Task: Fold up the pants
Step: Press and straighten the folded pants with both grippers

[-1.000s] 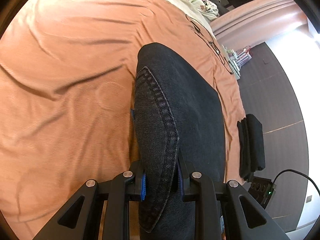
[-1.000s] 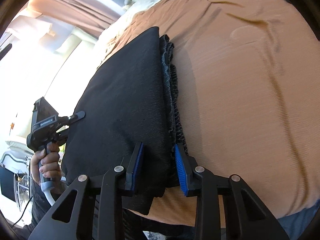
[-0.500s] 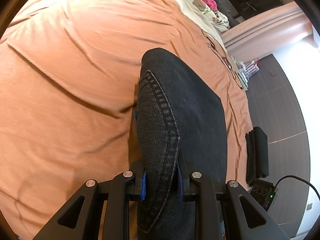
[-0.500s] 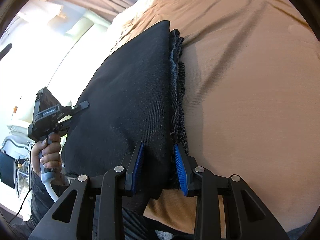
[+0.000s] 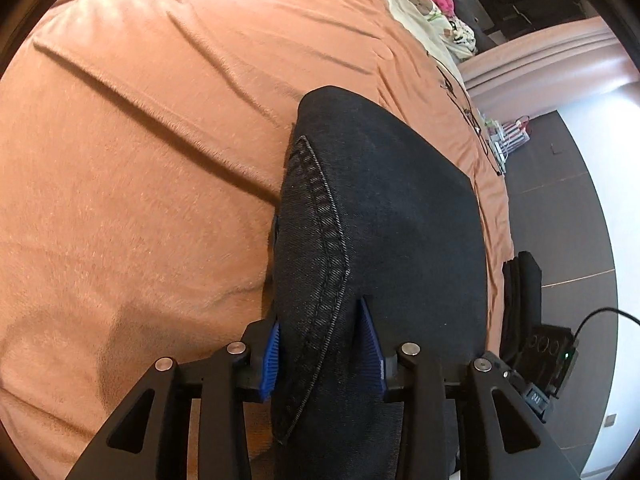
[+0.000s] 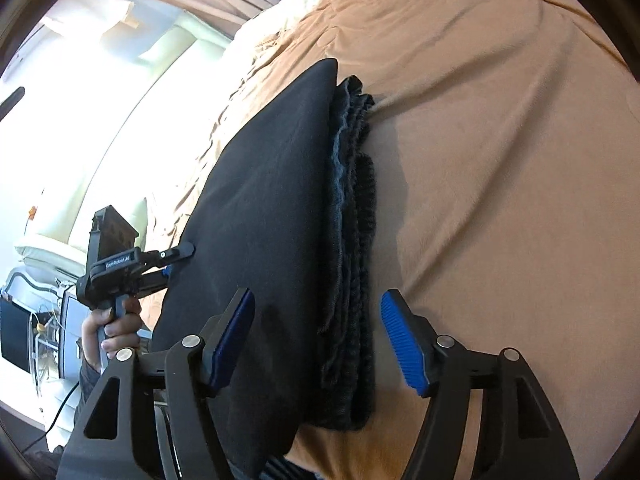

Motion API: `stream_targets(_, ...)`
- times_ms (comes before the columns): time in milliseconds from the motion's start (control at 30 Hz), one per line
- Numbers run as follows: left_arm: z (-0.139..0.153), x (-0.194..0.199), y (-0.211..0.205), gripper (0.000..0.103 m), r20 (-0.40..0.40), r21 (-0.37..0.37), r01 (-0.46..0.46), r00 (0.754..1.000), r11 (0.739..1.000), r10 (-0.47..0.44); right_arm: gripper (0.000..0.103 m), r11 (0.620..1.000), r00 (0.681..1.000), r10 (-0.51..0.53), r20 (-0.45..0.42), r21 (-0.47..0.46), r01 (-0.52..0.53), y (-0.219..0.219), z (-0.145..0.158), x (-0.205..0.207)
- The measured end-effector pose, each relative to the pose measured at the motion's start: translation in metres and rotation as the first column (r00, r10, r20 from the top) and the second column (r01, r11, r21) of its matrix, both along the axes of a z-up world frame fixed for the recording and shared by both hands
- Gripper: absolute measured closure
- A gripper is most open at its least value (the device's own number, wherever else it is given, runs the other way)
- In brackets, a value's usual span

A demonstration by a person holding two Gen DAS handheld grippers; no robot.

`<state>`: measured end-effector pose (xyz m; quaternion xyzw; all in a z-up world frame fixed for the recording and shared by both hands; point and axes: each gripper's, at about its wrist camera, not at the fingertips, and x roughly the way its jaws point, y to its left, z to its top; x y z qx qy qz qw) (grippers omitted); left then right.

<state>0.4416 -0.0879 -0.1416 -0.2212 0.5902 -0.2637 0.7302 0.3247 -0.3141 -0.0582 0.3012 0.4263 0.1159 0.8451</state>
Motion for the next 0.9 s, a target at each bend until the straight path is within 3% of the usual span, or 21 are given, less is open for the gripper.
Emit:
stream_targets(500, -0.018, -0.004, 0.01, 0.052, -0.042, -0.026, -0.049, 0.998, 0.998, 0.048, 0.025, 0.99, 0.989, 0.13, -0.073, 0.063, -0.125, 0.009, -0.022, 0.069)
stream_targets(833, -0.026, 0.001, 0.009, 0.052, -0.064, -0.073, -0.07, 0.996, 0.995, 0.066, 0.025, 0.978, 0.977, 0.196, -0.079, 0.083, -0.19, 0.021, -0.025, 0.089)
stream_targets(867, -0.026, 0.001, 0.009, 0.053, -0.065, -0.074, -0.069, 0.996, 0.995, 0.064, 0.027, 0.978, 0.977, 0.197, -0.079, 0.082, -0.191, 0.022, -0.024, 0.089)
stream_targets(900, -0.025, 0.001, 0.009, 0.054, -0.061, -0.071, -0.068, 0.996, 0.995, 0.063, 0.036, 0.978, 0.977, 0.199, -0.075, 0.075, -0.194, 0.025, -0.023, 0.088)
